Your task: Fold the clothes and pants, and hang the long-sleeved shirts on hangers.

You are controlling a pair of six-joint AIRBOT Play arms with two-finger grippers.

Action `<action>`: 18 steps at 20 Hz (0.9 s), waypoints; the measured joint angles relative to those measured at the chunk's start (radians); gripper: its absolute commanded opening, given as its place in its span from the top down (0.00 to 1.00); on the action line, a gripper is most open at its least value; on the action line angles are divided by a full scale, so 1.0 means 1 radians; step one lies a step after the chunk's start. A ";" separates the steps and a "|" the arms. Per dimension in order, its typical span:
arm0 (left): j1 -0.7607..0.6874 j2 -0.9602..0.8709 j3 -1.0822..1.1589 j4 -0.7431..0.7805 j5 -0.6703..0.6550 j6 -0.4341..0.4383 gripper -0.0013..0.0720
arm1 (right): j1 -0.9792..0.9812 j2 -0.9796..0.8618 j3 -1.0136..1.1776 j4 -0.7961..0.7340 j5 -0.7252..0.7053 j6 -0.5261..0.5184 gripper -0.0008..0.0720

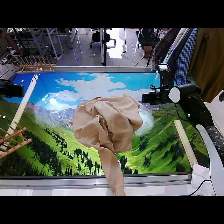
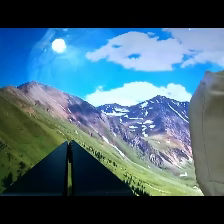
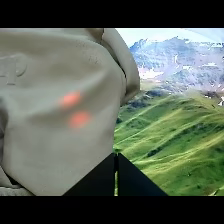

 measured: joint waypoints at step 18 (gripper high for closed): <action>0.000 -0.007 0.000 -0.007 0.009 0.000 0.97 | 0.000 0.000 0.000 0.069 0.001 0.003 0.96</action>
